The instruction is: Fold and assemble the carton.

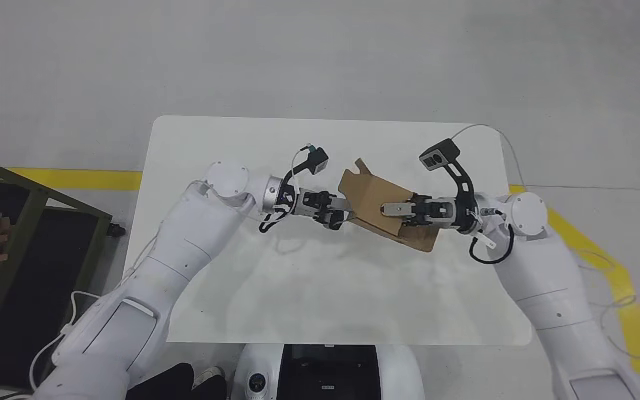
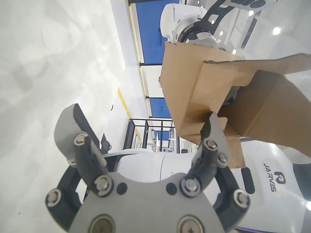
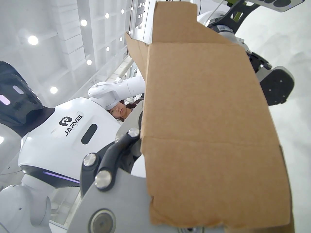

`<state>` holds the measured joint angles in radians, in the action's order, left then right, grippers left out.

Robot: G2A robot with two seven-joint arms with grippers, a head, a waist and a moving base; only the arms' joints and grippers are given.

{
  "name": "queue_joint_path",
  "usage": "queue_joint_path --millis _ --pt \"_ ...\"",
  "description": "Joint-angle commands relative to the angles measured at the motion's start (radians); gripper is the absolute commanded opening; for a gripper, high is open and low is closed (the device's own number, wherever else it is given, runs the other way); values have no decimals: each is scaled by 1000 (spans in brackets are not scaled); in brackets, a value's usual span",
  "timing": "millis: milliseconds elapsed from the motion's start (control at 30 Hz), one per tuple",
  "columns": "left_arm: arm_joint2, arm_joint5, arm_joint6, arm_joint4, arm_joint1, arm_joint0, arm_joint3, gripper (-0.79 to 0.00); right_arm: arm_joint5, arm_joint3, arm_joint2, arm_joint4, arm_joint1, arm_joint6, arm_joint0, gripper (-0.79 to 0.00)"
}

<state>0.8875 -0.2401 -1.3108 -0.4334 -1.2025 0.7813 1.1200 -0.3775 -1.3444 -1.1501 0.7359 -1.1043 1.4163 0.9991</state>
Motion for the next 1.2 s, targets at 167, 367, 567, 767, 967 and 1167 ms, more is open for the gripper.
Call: queue_joint_path --millis 167,367,567,767,967,1167 --pt "6 -2 -1 -5 0 2 -7 0 -12 12 -14 15 0 -5 4 -785" --pt "18 -6 -2 -5 4 6 -9 0 -23 16 -38 32 3 -10 15 -785" --pt "29 -6 -3 -4 8 15 -4 0 -33 35 -64 54 5 -42 26 -785" --pt "59 -83 33 15 15 25 15 0 -2 41 -68 63 5 -35 35 -785" --pt "137 -223 140 77 34 58 43 0 71 62 -54 11 9 -15 29 -785" --pt "208 -386 194 176 59 119 108 0 113 83 -42 -30 13 22 28 -785"
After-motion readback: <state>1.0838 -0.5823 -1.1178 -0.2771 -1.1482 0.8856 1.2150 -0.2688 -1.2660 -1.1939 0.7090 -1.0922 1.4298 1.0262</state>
